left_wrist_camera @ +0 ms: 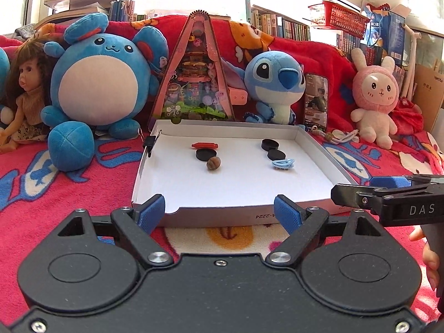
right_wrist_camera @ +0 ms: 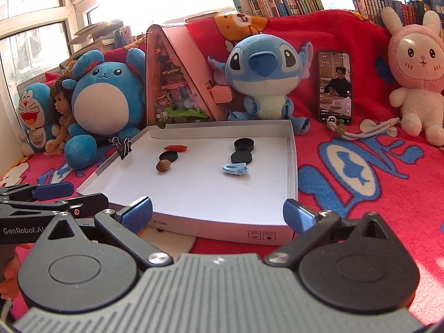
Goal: Organize rigid objects
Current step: 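Withdraw both open tools from the box toward the remaining items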
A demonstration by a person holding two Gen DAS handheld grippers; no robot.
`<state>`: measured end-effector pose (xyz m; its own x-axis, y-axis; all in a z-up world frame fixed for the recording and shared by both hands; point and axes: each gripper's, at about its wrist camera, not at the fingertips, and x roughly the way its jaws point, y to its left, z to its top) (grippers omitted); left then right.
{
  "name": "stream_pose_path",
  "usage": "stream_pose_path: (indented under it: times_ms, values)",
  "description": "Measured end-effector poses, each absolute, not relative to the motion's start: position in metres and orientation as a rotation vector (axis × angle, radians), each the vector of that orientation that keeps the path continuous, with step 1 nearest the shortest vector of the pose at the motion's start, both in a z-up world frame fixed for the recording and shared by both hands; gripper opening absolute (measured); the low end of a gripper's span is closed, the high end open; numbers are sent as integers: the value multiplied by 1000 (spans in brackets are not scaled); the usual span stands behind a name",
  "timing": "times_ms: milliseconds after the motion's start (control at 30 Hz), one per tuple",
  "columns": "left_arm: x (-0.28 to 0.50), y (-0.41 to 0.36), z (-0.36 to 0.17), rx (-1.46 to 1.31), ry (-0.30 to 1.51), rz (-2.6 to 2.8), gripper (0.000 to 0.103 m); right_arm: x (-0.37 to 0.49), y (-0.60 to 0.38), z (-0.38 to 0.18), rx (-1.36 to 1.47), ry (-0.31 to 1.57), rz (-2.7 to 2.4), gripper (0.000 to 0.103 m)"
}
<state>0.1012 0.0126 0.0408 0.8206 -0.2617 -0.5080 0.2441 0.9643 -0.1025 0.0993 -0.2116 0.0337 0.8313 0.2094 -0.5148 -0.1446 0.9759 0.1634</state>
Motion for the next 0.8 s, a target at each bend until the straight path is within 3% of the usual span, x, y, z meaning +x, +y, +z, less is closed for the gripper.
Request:
stream_pose_path:
  times_ms: [800]
  values:
    - [39, 2, 14, 47, 550, -287, 86, 42, -200, 7, 40, 578, 156, 103]
